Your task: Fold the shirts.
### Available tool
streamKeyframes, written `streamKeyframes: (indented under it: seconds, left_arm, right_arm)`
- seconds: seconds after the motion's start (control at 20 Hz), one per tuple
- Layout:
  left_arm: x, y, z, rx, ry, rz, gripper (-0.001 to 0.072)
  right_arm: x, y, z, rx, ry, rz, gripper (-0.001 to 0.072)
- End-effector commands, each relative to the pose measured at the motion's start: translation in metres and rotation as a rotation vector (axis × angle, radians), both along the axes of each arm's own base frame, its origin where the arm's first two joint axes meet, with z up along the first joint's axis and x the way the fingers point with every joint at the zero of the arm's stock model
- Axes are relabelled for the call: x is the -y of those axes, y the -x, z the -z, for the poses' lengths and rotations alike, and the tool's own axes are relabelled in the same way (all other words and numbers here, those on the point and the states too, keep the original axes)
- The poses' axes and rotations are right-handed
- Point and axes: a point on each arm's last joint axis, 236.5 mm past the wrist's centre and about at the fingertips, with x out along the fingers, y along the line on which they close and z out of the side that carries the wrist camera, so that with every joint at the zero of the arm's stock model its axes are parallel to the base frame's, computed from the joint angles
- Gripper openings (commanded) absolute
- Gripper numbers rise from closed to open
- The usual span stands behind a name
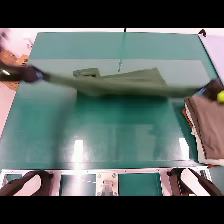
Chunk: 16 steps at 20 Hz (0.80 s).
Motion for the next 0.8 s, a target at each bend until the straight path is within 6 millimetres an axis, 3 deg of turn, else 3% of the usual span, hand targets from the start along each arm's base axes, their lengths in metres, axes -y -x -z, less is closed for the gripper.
streamKeyframes:
  seconds: [0.0, 0.1, 0.15, 0.25, 0.35, 0.45, 0.55, 0.65, 0.75]
  left_arm:
    - [0.035, 0.063, -0.170, 0.448, 0.010, 0.044, 0.0025]
    - [0.047, 0.114, -0.254, 0.704, -0.037, 0.031, 0.0025]
    - [0.052, 0.144, -0.292, 0.832, -0.066, 0.021, 0.0025]
    - [0.055, 0.188, -0.341, 0.999, -0.120, -0.026, 0.0025]
    - [0.050, 0.213, -0.367, 1.064, -0.132, -0.100, 0.0025]
    - [0.031, 0.211, -0.368, 1.028, -0.139, -0.203, 0.0025]
    - [0.006, 0.189, -0.348, 0.921, -0.162, -0.299, 0.0026]
    - [-0.008, 0.157, -0.314, 0.800, -0.177, -0.321, 0.0026]
    - [-0.015, 0.117, -0.268, 0.648, -0.149, -0.303, 0.0026]
  right_arm:
    - [-0.031, 0.017, -0.196, 0.475, 0.183, -0.022, 0.0015]
    - [-0.048, 0.052, -0.291, 0.717, 0.333, 0.010, 0.0016]
    - [-0.056, 0.070, -0.326, 0.807, 0.397, 0.028, 0.0016]
    - [-0.072, 0.105, -0.379, 0.948, 0.499, 0.053, 0.0016]
    - [-0.081, 0.128, -0.411, 1.037, 0.571, 0.079, 0.0016]
    - [-0.080, 0.135, -0.418, 1.051, 0.603, 0.099, 0.0016]
    - [-0.073, 0.125, -0.404, 1.000, 0.596, 0.094, 0.0015]
    - [-0.062, 0.102, -0.375, 0.916, 0.539, 0.077, 0.0016]
    - [-0.050, 0.071, -0.328, 0.810, 0.438, 0.049, 0.0015]
